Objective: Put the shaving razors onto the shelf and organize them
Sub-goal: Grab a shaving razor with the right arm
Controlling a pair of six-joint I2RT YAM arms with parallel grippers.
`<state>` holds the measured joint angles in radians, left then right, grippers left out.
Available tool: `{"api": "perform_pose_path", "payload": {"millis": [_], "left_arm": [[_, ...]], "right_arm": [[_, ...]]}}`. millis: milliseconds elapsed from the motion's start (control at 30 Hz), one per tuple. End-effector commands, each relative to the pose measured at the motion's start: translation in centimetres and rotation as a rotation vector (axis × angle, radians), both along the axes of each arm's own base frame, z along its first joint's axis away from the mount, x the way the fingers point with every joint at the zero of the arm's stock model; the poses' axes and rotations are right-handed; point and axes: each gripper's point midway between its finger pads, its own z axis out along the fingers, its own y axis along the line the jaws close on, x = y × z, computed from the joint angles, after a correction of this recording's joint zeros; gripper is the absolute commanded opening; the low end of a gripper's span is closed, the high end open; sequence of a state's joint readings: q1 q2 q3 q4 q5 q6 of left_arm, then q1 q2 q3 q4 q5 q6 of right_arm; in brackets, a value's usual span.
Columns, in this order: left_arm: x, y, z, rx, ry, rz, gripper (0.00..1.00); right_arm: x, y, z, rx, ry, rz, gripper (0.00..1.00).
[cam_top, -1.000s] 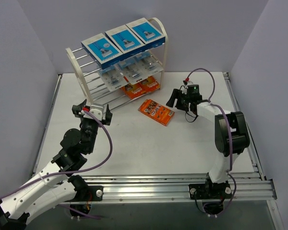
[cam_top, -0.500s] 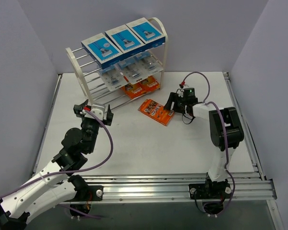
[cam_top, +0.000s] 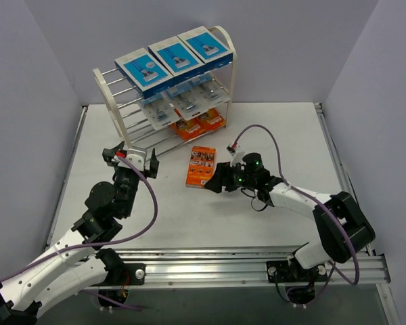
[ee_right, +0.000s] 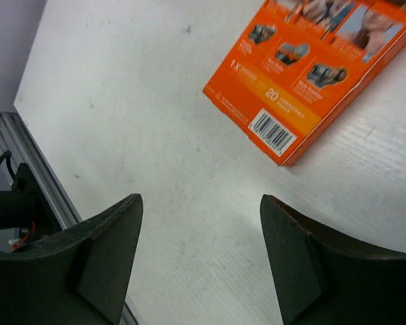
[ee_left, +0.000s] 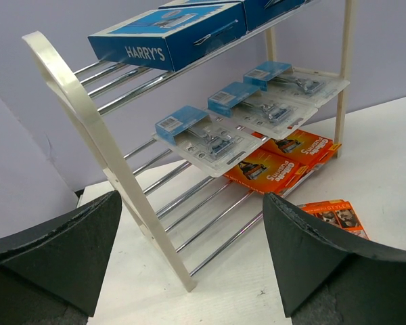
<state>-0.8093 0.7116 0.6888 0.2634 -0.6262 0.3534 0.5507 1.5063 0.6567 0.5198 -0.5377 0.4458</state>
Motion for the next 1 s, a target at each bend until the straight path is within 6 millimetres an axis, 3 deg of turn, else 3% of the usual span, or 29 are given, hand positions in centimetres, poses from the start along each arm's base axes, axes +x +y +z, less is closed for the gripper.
{"api": "perform_pose_path", "payload": {"millis": [0,133,267,500,533,567,633,733,967], "left_arm": [[-0.5,0.4,2.9,-0.061,-0.048,-0.011,0.94],[-0.5,0.4,2.8,-0.058,-0.045,-0.01,0.94],[-0.4,0.3,2.7,-0.058,-0.044,-0.012,0.94],[-0.1,-0.7,2.1,-0.044,-0.022,-0.043,0.94],[-0.1,-0.9,2.1,-0.047,-0.021,-0.048,0.94],[-0.1,-1.0,2.0,-0.046,-0.018,-0.052,0.94],[0.0,-1.2,1.9,-0.046,-0.013,-0.062,0.94],[0.0,-1.6,1.7,-0.042,-0.005,-0.075,0.94],[0.1,-2.3,1.4,-0.037,0.007,-0.097,0.94]], "right_arm": [[2.4,-1.9,3.5,0.058,-0.082,-0.091,0.66],[5.3,-4.7,2.2,0.03,-0.037,-0.201,0.65],[7.9,-6.0,1.1,0.005,-0.01,-0.279,0.64],[12.5,-6.3,-0.5,-0.031,0.018,-0.358,0.6],[13.0,-6.4,-1.4,-0.036,0.043,-0.375,0.59],[14.2,-6.4,-0.8,-0.026,0.03,-0.396,0.58],[15.4,-6.7,-1.7,-0.011,0.068,-0.447,0.56],[17.8,-6.7,-1.5,0.049,0.081,-0.505,0.54],[20.9,-6.1,-3.5,0.104,0.126,-0.561,0.54]]}}
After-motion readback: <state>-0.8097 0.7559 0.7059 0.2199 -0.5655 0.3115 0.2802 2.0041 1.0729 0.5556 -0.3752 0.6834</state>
